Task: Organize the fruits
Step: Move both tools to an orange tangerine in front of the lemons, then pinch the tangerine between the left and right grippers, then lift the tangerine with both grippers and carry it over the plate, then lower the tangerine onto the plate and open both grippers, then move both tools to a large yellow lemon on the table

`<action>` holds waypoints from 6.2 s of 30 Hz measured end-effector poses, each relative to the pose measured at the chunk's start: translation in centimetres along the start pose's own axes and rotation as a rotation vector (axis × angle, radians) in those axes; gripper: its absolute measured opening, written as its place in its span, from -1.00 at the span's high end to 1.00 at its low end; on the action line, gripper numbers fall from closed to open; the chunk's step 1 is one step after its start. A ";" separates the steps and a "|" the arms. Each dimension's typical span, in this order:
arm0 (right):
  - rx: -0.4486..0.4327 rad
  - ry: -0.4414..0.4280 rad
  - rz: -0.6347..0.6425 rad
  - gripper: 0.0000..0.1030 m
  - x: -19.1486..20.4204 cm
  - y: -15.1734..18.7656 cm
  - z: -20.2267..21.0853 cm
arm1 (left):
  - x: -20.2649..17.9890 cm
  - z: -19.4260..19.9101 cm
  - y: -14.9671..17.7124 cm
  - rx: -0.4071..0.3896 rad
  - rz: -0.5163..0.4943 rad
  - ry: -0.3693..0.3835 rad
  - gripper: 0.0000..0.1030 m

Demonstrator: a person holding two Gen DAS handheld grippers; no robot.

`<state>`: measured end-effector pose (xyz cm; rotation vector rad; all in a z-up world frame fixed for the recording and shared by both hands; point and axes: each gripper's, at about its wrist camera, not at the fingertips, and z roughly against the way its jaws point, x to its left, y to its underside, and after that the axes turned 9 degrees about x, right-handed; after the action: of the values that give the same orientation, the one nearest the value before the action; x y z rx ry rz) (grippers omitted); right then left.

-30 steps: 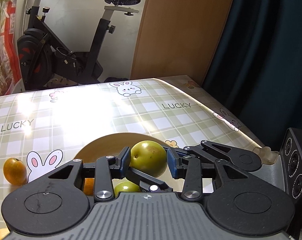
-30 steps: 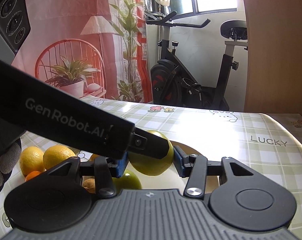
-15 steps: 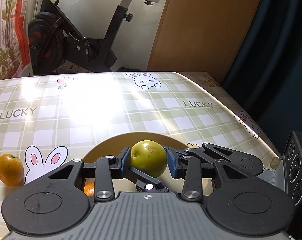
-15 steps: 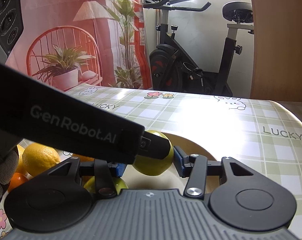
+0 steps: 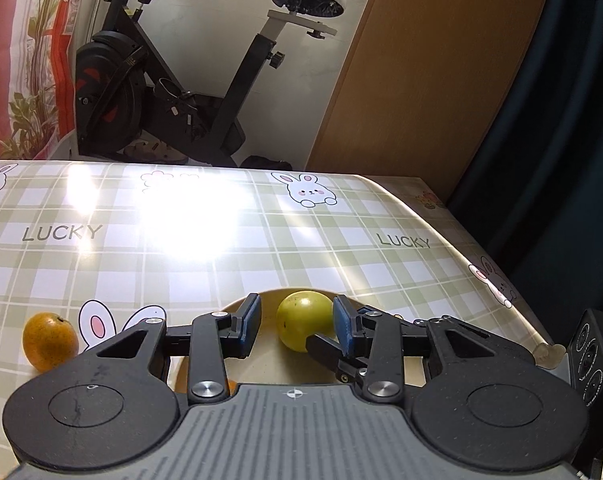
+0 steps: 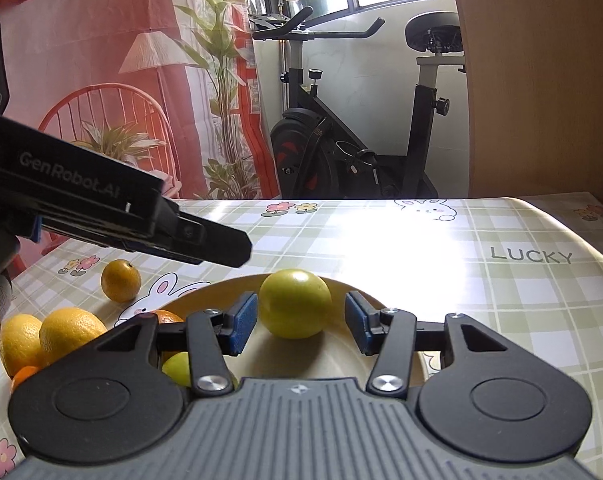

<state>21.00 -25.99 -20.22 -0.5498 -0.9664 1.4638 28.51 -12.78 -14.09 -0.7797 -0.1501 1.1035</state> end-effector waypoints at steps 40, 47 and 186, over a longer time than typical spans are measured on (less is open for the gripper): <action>0.259 -0.250 0.460 -0.02 17.6 4.6 -1.7 | 11.6 12.1 11.6 -0.016 0.181 0.038 0.09; 0.254 -0.267 0.452 0.13 17.3 5.4 -1.3 | 11.4 11.8 12.7 0.012 0.217 0.052 0.09; 0.154 -0.239 0.371 -0.07 14.8 1.8 1.3 | 11.8 10.6 7.4 0.018 0.114 0.006 -0.11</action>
<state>16.67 -11.85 -17.95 -0.4635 -0.9589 1.9533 23.51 4.02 -14.16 -0.7829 -0.0906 1.2086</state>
